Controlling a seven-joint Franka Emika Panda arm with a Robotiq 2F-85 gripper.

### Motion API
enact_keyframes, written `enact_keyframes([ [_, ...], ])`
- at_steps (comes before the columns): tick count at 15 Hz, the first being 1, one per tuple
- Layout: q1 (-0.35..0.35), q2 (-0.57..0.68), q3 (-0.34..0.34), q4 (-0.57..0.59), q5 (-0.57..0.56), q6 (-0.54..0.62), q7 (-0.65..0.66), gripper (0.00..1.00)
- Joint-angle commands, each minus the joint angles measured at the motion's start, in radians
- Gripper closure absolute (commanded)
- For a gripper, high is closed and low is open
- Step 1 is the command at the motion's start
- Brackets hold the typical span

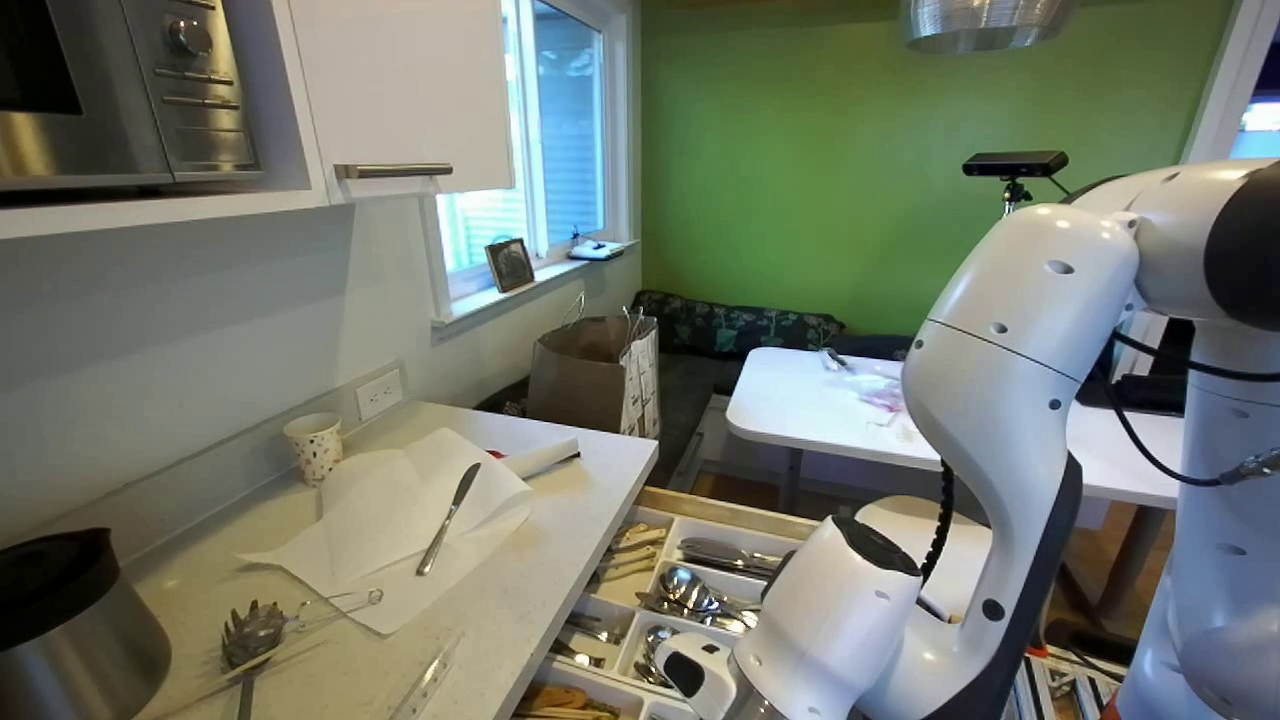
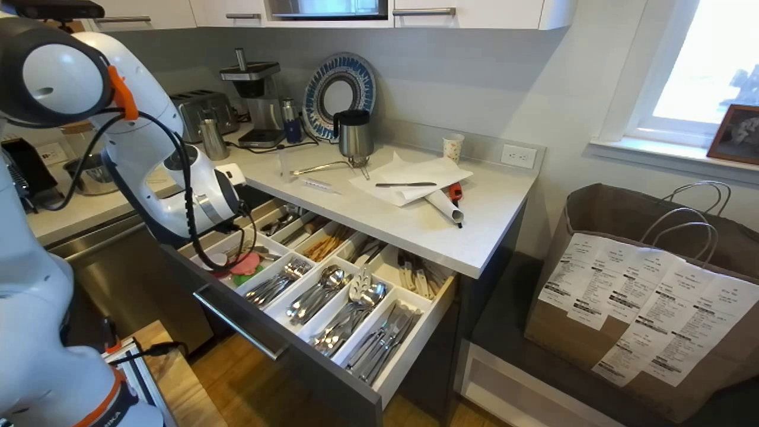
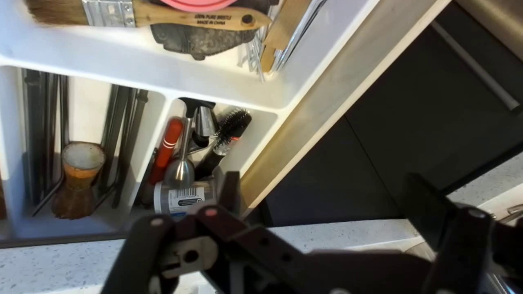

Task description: Remove the syringe from the drawer and then put it on the counter

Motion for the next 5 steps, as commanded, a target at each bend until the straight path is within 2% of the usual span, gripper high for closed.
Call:
enact_keyframes([
  [1, 0.004, 0.001, 0.000, 0.005, 0.000, 0.000, 0.000, 0.00],
  [5, 0.009, 0.001, 0.000, 0.011, 0.001, 0.000, 0.000, 0.00],
])
